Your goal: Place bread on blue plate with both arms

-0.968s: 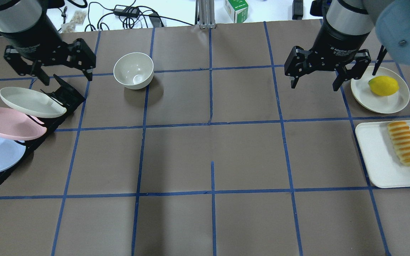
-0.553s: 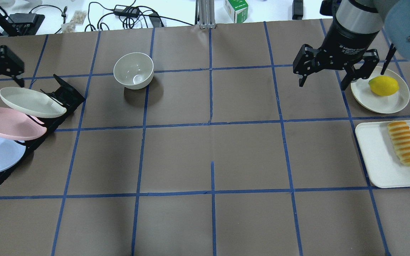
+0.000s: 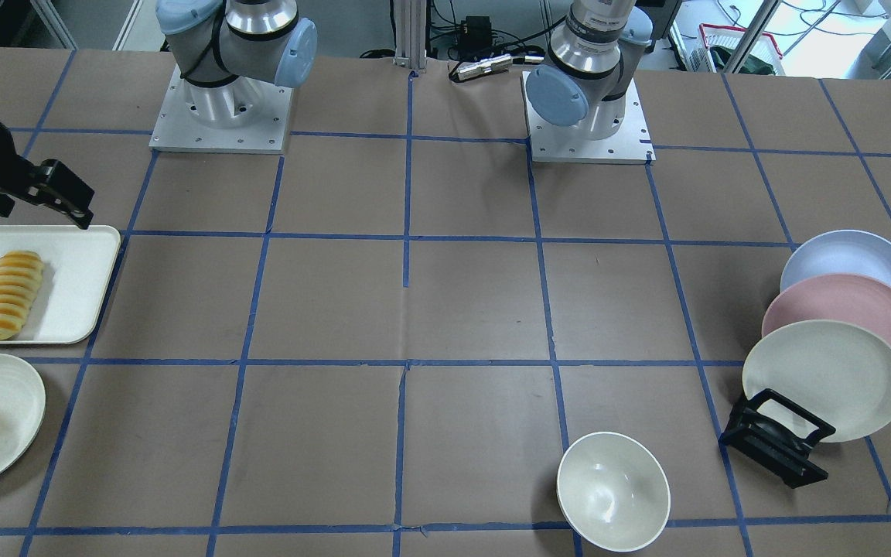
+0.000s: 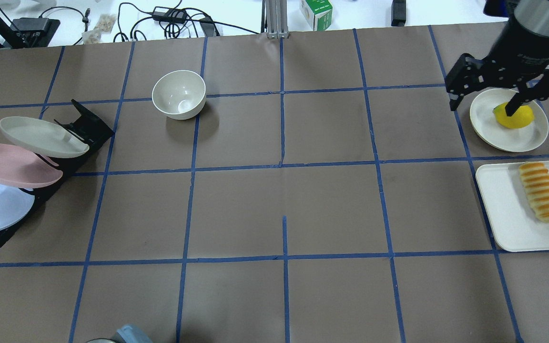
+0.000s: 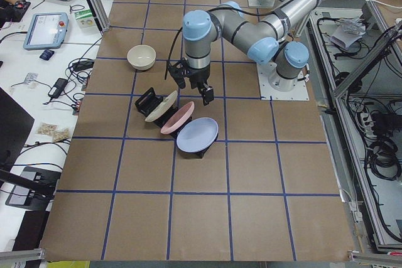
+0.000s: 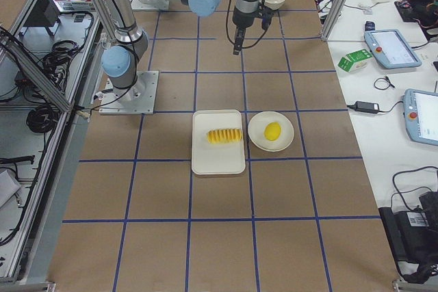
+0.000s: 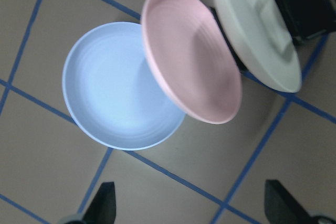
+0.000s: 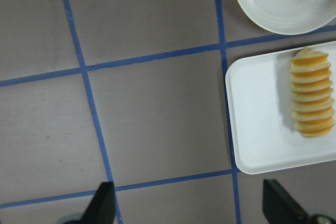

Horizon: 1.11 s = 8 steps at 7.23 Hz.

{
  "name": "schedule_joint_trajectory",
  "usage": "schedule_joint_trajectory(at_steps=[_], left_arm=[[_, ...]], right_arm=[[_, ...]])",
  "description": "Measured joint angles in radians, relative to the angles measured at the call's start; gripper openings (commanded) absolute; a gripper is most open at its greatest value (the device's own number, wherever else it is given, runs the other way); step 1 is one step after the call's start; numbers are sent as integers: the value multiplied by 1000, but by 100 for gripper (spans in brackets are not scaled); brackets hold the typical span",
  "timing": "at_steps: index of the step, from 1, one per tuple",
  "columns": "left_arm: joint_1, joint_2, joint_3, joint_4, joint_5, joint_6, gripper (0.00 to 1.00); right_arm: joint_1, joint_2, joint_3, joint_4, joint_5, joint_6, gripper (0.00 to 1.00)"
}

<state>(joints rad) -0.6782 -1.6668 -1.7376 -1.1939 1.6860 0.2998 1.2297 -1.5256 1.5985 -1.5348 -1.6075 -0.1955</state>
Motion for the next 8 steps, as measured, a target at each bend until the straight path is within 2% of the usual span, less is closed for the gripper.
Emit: schedule_joint_trajectory(at_steps=[2,3,5,7,8], left_arm=[[80,-72,-55,108,-4,18,97],[91,-94,-62,123,4,27,87],[96,-135,-66,135,45,32,90],[93,-184,-65,174,54,31,74],[92,-197,-64,185,54,32,57]], right_arm=[[-102,23,42,-86,-19,-127,100],[-144,38,69,-127,-22,-164,100],[-219,67,119,-186,-20,-220,100],[-260,144,164,-358,-29,-297,100],[-293,182,182,-408,-37,-316,100]])
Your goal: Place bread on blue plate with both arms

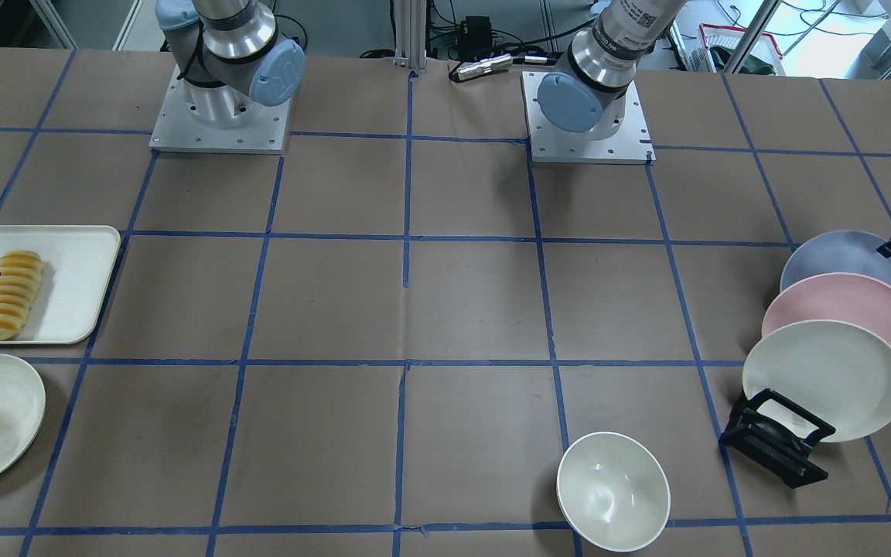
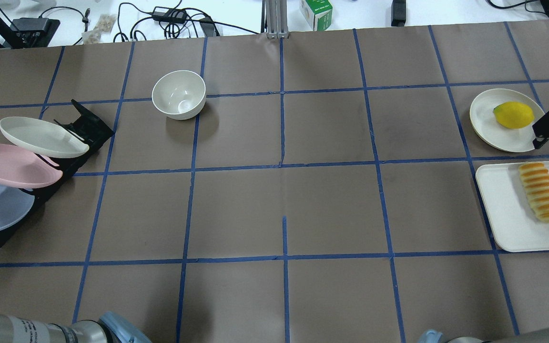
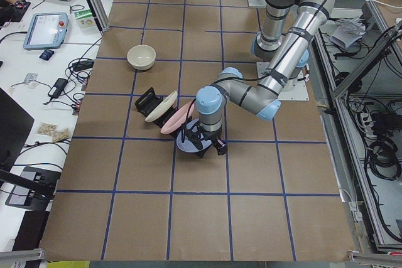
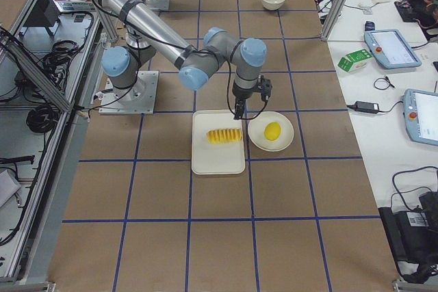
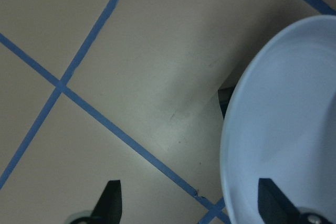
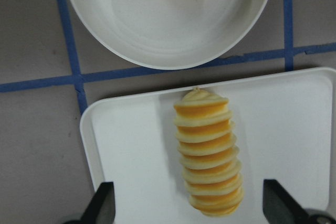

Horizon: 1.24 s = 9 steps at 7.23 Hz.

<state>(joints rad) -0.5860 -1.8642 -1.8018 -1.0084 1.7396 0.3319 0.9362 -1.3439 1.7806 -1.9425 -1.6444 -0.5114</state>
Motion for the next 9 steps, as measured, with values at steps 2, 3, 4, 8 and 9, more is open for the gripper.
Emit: schedule_joint_trajectory(at_steps=[2,3,4,8,9], left_arm=[[-3,-8,-3,-1,-8,-4,19],[-4,-8,-6,-8,-11,-2,13],[-5,-9,-8,-11,-12,0,0],[-15,-7,7,-10,-13,6,0],[-30,4,11,-11,-11,6,0]], right_arm=[[-43,63,34,-65,-22,-12,100],[-48,87,58,-90,-49,-12,100],[-49,102,84,-110,-70,-15,100],[-50,159,131,-265,-123,-42,100],[-48,179,131,-288,-120,-59,100]])
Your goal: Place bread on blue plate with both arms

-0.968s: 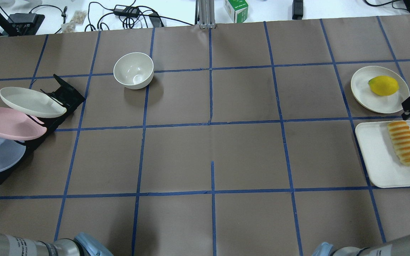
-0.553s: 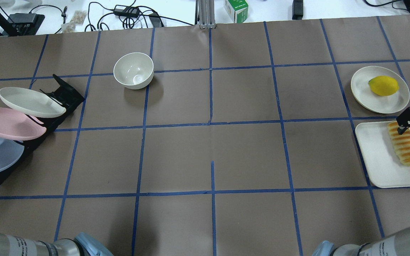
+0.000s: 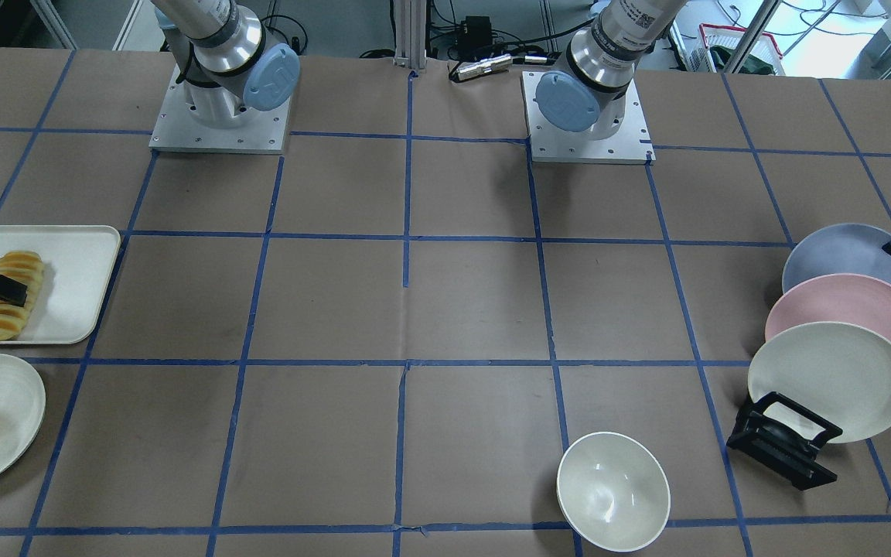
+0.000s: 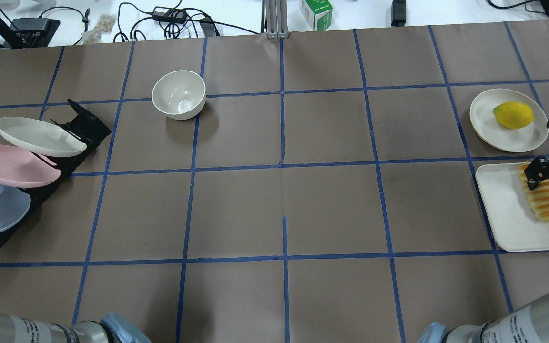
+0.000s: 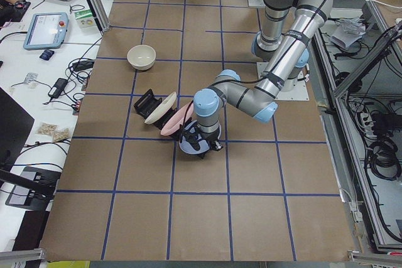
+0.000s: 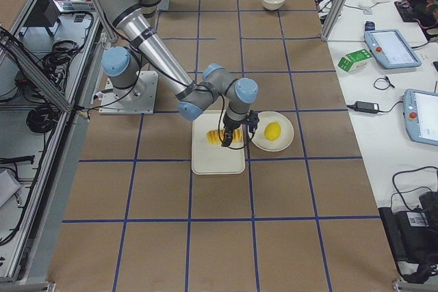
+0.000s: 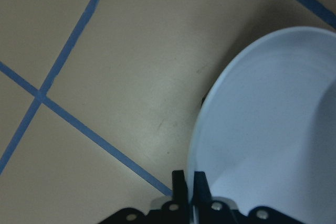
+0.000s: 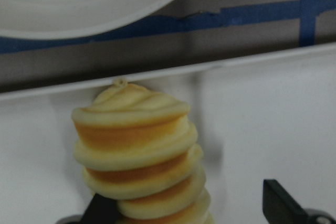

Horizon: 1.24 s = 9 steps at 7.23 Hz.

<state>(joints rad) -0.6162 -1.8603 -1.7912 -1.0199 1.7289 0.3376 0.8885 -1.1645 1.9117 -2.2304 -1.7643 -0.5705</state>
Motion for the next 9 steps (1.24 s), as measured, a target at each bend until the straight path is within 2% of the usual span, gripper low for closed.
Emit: schedule_joint_trajectory(at_steps=[1,2,3,4,5,7,9], left_arm=[[-16,8,6,-6,3,0,0],[-25,15,15,-23,6,-1,0],[-28,28,33,-60,10,1,0],[-29,45,60,-127,17,3,0],[-30,68,84,-219,26,4,0],[-33,138,102,-396,29,0,0],[-80,219,89,-538,-32,-55,0]], right_arm=[[4,6,1,-3,7,-6,100],[7,5,1,-2,18,-10,91],[8,4,1,-1,26,-11,46],[9,4,1,-1,30,-10,20],[9,3,1,-1,31,-8,0],[10,1,-1,15,31,-4,0],[11,-13,-9,60,53,-1,0]])
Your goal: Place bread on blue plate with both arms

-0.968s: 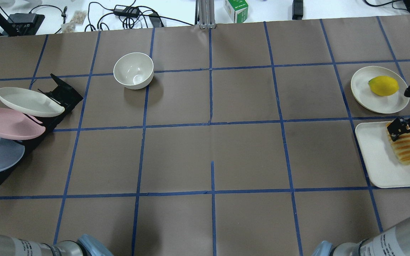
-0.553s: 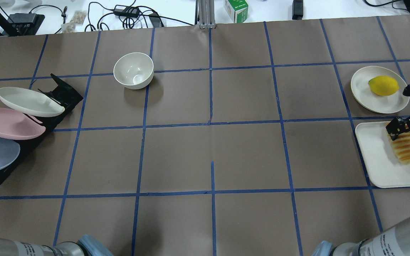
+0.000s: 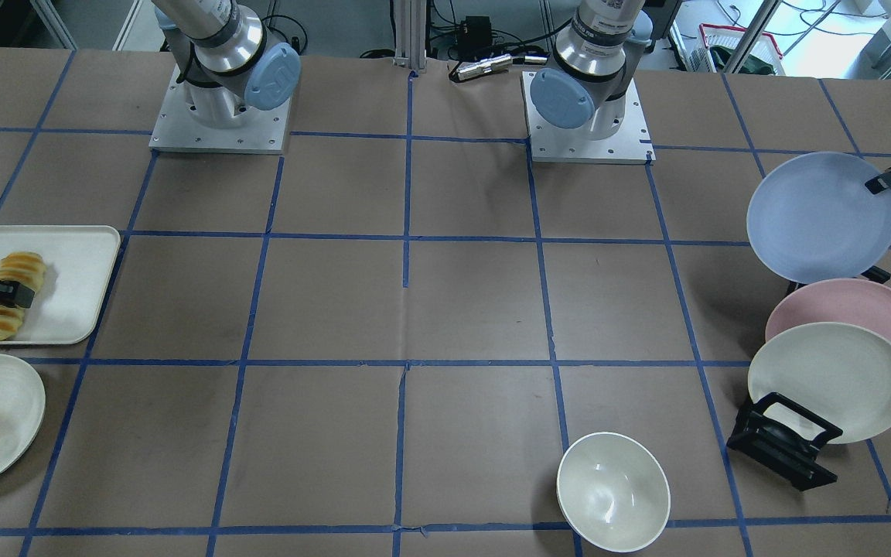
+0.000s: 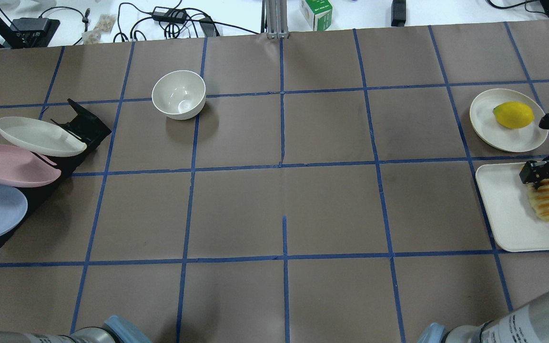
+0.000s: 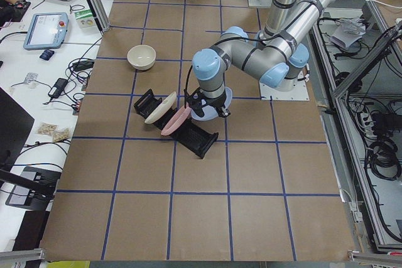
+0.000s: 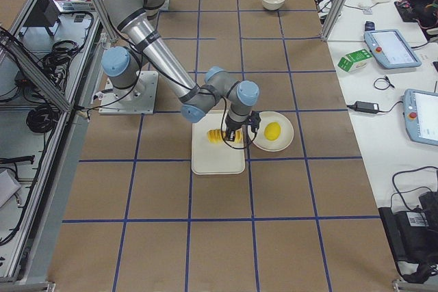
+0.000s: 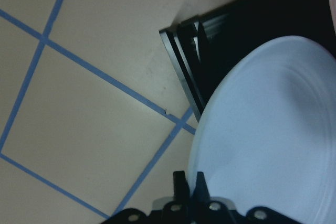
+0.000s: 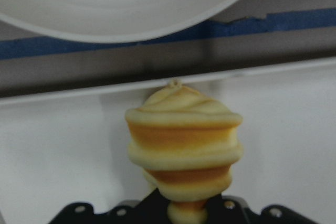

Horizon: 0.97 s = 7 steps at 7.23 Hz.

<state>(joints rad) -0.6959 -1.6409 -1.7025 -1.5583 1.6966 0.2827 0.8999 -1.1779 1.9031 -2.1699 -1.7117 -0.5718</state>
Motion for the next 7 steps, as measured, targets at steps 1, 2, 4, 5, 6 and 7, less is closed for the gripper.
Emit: schedule_joint_trajectory(at_steps=[1,2,4,5,6,7], left_arm=[[-70,29,-18,-27,-31,-67,0],[-157,50,-40,-35,-66,-120,0],[-335,62,-75,-29,-251,-166,0],[-438,55,-83,10,-332,-223,0],[-557,40,-91,102,-367,-327,0],[-677,13,-123,241,-381,-448,0]], right_arm=[[2,-14,-4,21,8,6,0],[11,-32,-14,46,9,16,0],[52,-71,-73,156,4,51,0],[69,-83,-121,221,5,61,0],[84,-89,-169,282,9,67,0],[107,-92,-214,335,12,79,0]])
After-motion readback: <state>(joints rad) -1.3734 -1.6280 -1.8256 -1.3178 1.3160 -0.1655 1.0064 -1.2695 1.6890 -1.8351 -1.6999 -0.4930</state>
